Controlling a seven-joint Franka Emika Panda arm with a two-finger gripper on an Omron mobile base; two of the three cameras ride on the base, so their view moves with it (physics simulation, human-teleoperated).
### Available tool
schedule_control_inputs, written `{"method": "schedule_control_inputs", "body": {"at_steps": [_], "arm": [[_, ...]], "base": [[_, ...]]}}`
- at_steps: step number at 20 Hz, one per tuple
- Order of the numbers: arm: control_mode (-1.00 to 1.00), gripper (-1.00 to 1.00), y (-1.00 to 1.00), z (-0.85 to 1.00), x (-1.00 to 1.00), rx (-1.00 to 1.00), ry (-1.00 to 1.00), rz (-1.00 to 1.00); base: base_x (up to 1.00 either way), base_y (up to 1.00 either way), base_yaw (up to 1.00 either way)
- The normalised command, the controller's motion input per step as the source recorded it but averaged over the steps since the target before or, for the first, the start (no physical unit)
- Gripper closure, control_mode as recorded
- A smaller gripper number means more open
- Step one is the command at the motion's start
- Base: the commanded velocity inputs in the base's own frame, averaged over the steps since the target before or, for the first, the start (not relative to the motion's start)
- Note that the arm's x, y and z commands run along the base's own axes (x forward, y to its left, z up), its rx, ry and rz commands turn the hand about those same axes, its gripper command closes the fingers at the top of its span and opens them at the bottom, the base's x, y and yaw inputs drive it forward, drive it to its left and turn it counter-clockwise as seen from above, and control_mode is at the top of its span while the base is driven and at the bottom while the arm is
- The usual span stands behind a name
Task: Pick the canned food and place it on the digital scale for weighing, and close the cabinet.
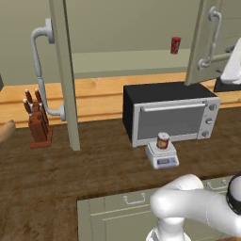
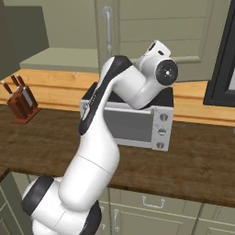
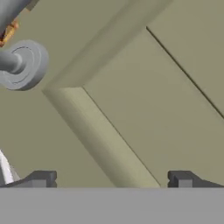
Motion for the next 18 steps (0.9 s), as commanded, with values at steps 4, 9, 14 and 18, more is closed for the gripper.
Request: {"method": "schedule_control_inputs", "body": {"at_steps": [4,9,14,18], "arm": [[-1.00,-1.00,0.50,-0.08,0.99,0.00,0.00,-0.17],[-1.00,-1.00,0.11,0.00,0.84,0.00,0.05,-0.08],[-1.00,-1.00,0.00,0.00,0.88,0.00,0.08,-0.01],[-1.00,-1.00,0.00,-0.04,1.00,0.00,0.11,0.00]], "base": [[0.00,0.00,0.00],[0.00,0.00,0.00],[0.00,0.00,0.00],[0.00,0.00,0.00]]}}
